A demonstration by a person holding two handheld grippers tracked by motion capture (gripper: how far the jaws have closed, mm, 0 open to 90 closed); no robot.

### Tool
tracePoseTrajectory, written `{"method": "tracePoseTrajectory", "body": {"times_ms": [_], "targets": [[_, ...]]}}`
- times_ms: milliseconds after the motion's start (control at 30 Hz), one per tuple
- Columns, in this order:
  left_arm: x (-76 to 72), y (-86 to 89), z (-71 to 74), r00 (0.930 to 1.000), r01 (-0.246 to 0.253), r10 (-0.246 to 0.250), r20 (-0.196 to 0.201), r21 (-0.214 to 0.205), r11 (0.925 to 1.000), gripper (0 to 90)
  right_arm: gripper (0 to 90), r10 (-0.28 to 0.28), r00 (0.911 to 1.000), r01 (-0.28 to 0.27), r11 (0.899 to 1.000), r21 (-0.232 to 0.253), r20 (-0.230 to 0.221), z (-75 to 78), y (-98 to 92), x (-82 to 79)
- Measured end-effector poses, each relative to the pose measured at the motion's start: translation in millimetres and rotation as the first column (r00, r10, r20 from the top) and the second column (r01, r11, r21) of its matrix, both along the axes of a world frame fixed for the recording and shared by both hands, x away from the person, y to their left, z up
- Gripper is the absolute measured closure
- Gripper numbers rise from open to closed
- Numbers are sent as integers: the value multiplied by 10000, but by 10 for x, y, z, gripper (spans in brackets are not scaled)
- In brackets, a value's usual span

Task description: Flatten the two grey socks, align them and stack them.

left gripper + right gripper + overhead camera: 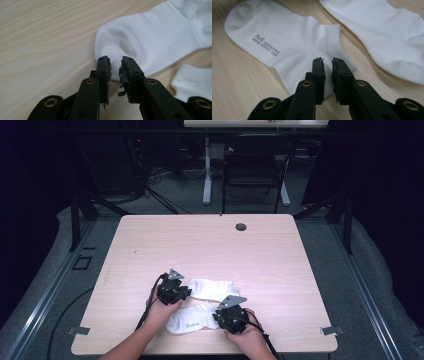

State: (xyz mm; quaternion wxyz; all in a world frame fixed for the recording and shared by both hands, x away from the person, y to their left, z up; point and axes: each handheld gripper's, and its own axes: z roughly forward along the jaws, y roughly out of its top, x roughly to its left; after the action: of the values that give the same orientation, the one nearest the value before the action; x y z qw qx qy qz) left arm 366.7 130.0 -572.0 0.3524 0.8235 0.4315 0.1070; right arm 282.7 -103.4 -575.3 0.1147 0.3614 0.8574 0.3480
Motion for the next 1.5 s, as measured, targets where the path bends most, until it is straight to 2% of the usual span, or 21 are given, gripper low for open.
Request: {"method": "tracePoseTrajectory", "body": {"times_ms": [200, 267, 367, 433, 467, 533, 633, 700, 767, 833, 967, 1033, 1167, 1233, 1333, 1467, 1500], "targets": [[-9, 48, 55, 9999, -23, 25, 157, -149, 9999, 734, 806, -132, 9998, 132, 9999, -33, -162, 12, -93, -85], [-7, 66, 76, 9997, -63, 68, 226, -218, 9997, 722, 780, -182, 9996, 182, 9998, -22, -196, 18, -132, -100], [8, 93, 97, 9995, -131, 139, 286, -300, 9995, 700, 720, -438, 9990, 441, 9983, 369, -83, 70, -208, -104], [30, 102, 101, 9994, -157, 170, 312, -409, 9990, 680, 683, -747, 9971, 731, 9935, 875, 153, 143, -279, -78], [44, 105, 106, 9994, -154, 166, 315, -385, 9991, 667, 656, -971, 9947, 926, 9887, 1176, 328, 179, -327, -50], [65, 106, 108, 9991, -149, 165, 386, -414, 9990, 646, 616, -1503, 9873, 1413, 9789, 1479, 517, 220, -411, 13], [93, 102, 112, 9992, -129, 141, 385, -323, 9994, 630, 587, -1937, 9790, 1809, 9690, 1684, 630, 245, -489, 102], [105, 90, 97, 9985, -182, 200, 505, -361, 9992, 619, 560, -2148, 9728, 1957, 9625, 1880, 870, 266, -531, 166], [119, 84, 83, 9987, -148, 161, 487, -277, 9995, 610, 532, -2266, 9705, 2056, 9562, 2082, 826, 284, -556, 225], [130, 85, 75, 9987, -81, 93, 500, -227, 9997, 597, 498, -2270, 9710, 2067, 9550, 2125, 757, 289, -570, 286], [139, 75, 61, 9988, 14, -6, 497, -152, 9999, 577, 472, -2336, 9705, 2175, 9551, 2011, 602, 271, -569, 387], [149, 72, 53, 9986, 19, -10, 531, -163, 9999, 573, 474, -2449, 9682, 2300, 9519, 2023, 516, 247, -571, 447], [168, 63, 41, 9982, -17, 27, 601, -168, 9999, 578, 585, -2599, 9650, 2518, 9559, 1512, 359, 246, -556, 558], [177, 60, 35, 9985, 10, -1, 553, -158, 9999, 586, 660, -2674, 9626, 2601, 9574, 1257, 446, 279, -544, 600], [190, 54, 20, 9987, 13, -2, 505, -214, 9998, 596, 705, -2811, 9584, 2729, 9532, 1299, 493, 276, -502, 669], [198, 46, 10, 9986, 54, -40, 534, -246, 9997, 613, 776, -2632, 9643, 2599, 9621, 821, 311, 222, -425, 729], [197, 40, 7, 9985, 18, -5, 555, -250, 9997, 625, 795, -2621, 9646, 2606, 9642, 494, 276, 188, -405, 736]]}}
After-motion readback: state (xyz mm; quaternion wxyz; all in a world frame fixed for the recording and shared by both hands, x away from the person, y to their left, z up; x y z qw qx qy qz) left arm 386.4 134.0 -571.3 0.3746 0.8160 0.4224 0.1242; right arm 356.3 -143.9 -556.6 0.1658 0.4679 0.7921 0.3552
